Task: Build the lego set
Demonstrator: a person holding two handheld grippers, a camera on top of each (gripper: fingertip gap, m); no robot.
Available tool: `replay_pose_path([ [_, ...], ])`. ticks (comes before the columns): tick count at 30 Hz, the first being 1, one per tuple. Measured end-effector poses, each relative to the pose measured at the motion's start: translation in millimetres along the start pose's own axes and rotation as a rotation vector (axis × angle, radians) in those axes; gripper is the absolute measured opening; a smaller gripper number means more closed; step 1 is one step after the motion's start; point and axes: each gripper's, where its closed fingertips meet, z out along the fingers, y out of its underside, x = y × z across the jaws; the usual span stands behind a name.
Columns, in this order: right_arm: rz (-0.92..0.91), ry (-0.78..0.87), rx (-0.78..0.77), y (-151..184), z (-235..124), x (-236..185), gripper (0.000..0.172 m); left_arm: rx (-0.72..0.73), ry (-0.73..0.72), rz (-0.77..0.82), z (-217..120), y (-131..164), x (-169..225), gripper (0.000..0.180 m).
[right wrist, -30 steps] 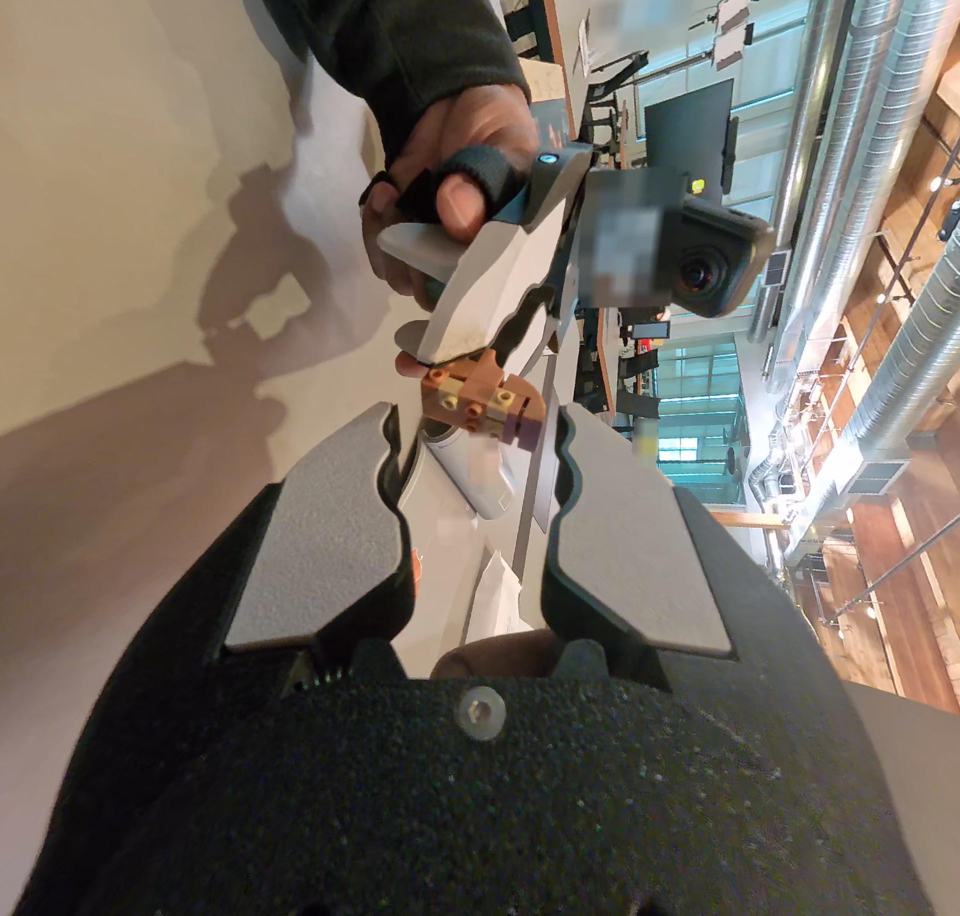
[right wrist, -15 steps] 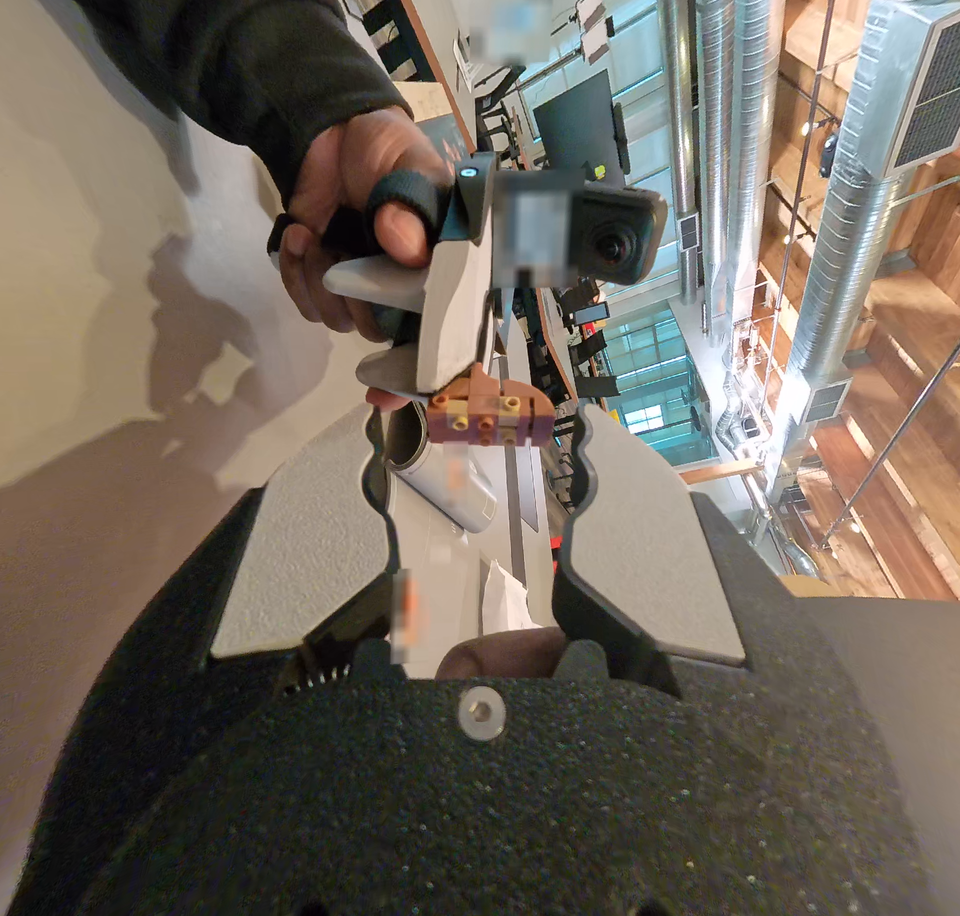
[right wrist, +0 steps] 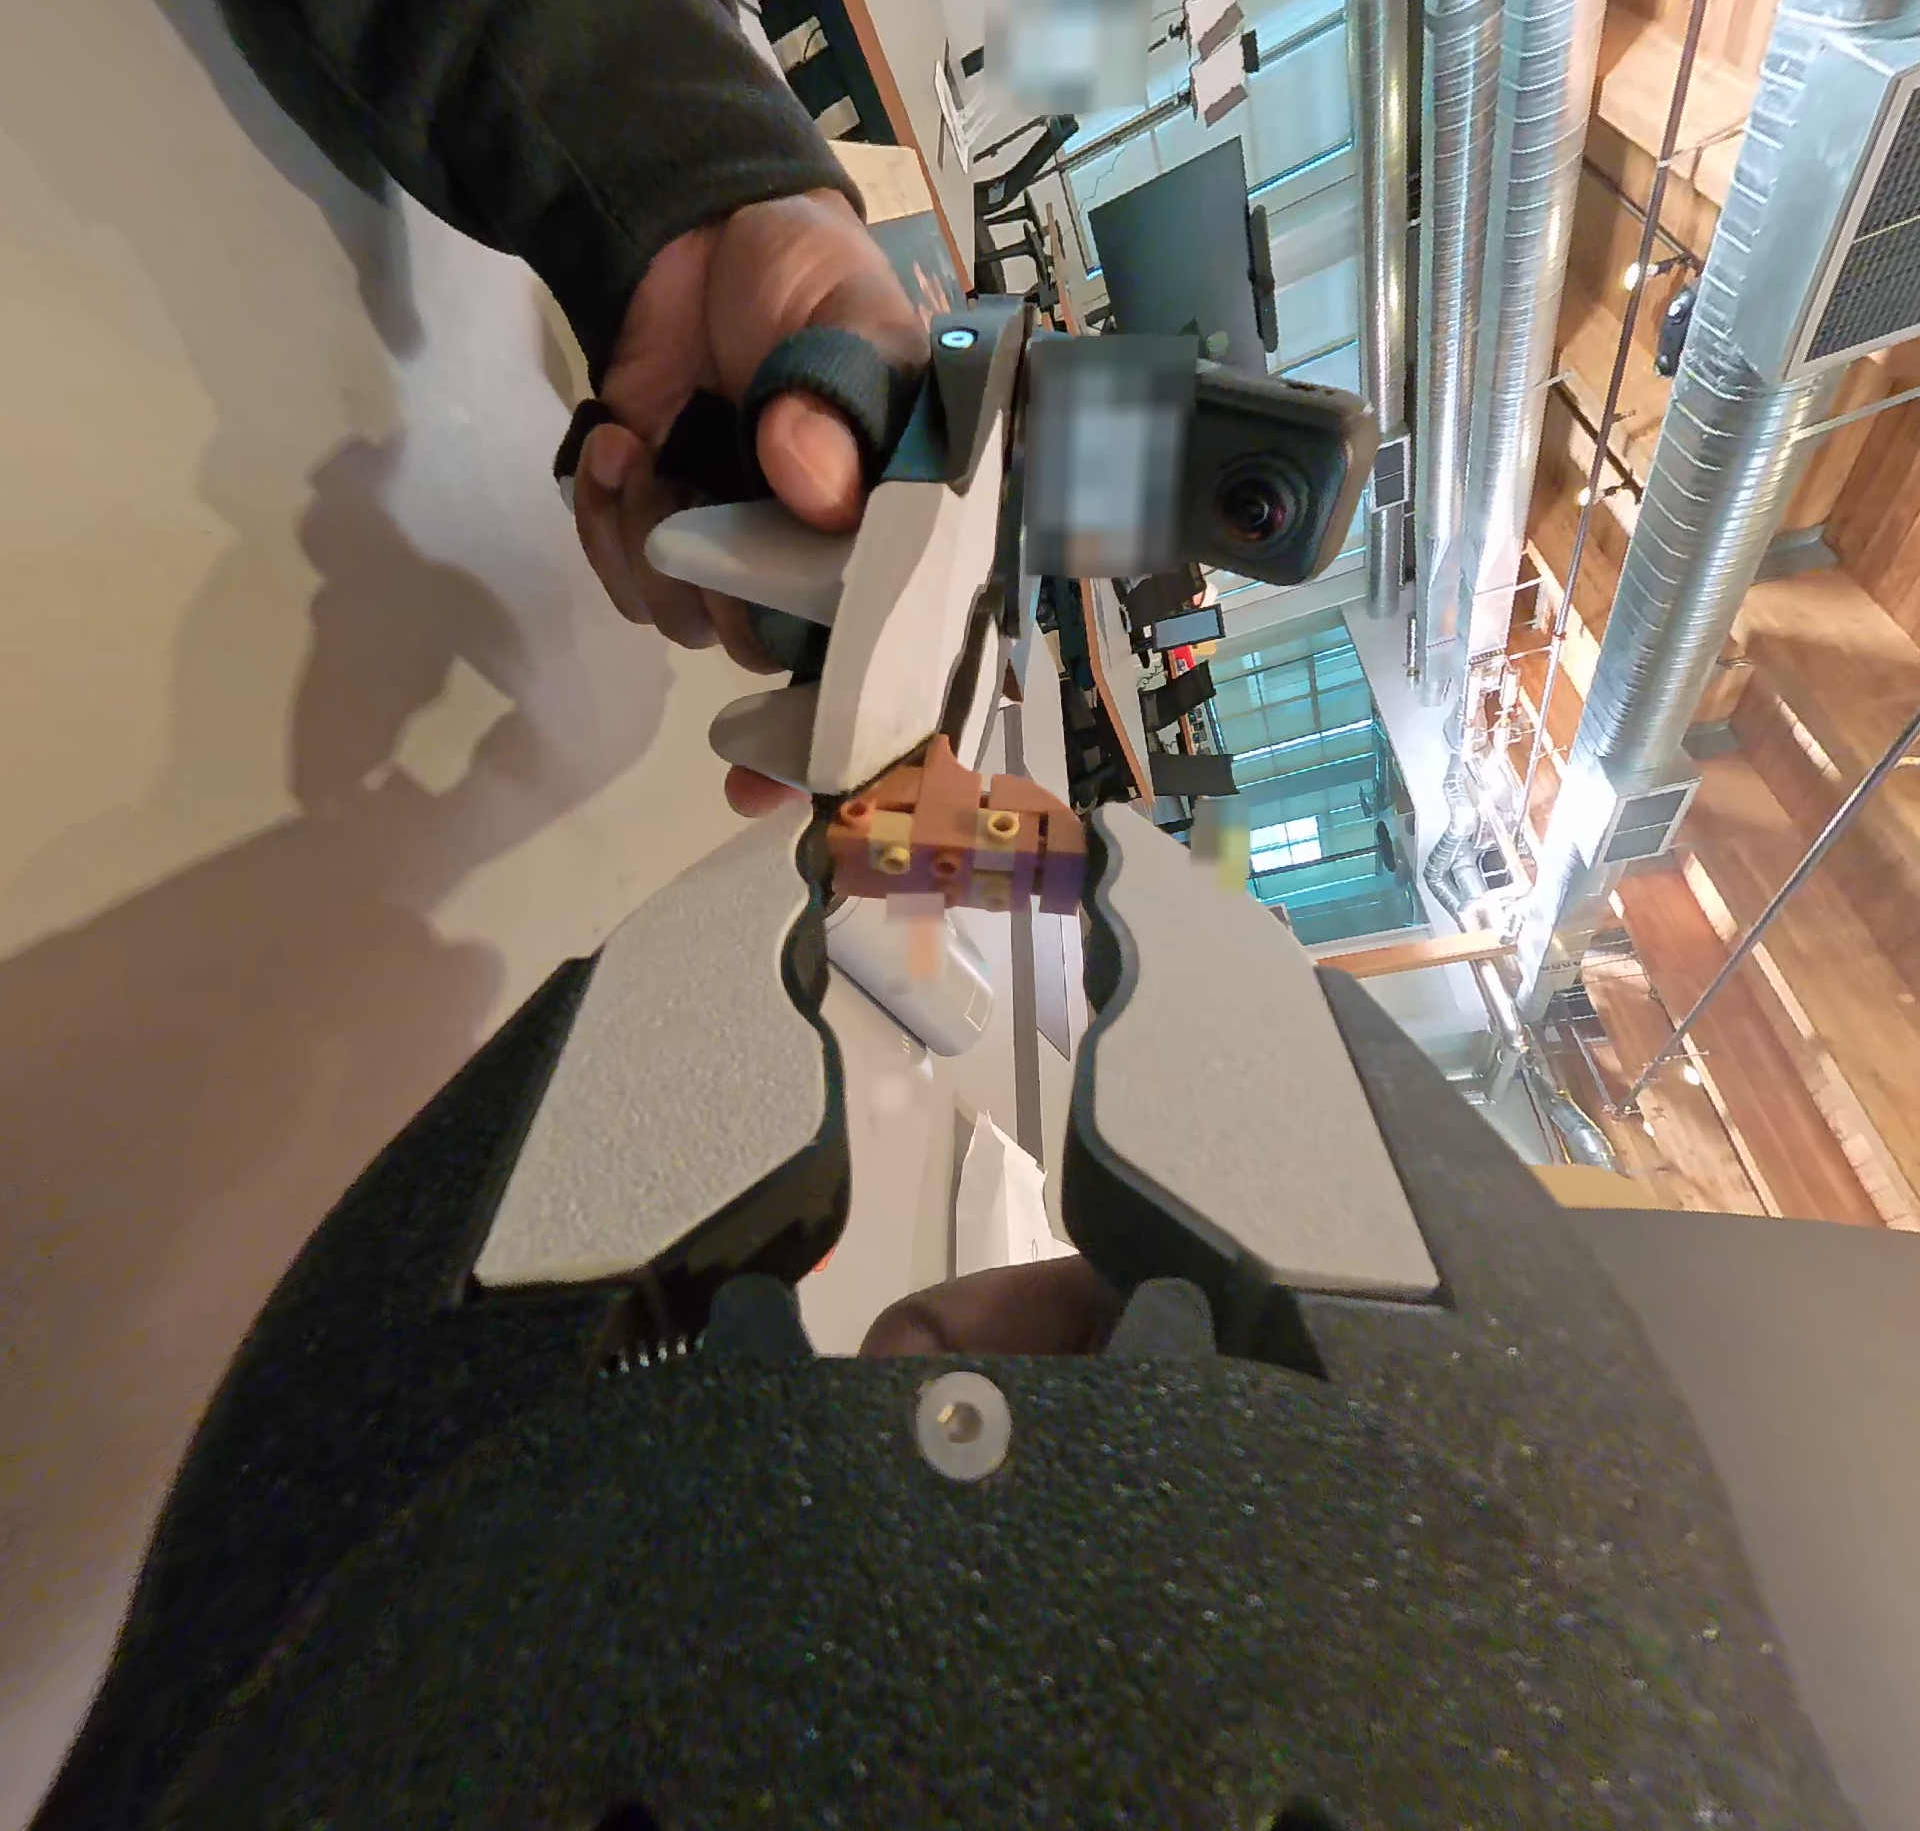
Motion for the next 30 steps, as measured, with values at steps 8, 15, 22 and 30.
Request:
replay_pose_path([
  [8, 0.006, -0.019, -0.002, -0.2, -0.2, -2.5, 0.046, -0.022, -0.003, 0.005, 0.9, 2.1, 0.4, 0.018],
  [15, 0.010, -0.049, -0.001, -0.5, -1.0, -7.0, 0.045, -0.047, 0.005, -0.003, 2.7, 6.1, 1.1, 0.018],
  [22, 0.012, -0.067, 0.007, -1.7, -1.7, -9.5, 0.044, -0.063, 0.008, 0.000, 3.8, 8.0, 2.1, 0.018],
  [30, -0.017, -0.067, -0.006, -0.8, -2.3, -10.9, 0.044, -0.083, -0.006, 0.006, 4.4, 9.9, 1.6, 0.018],
])
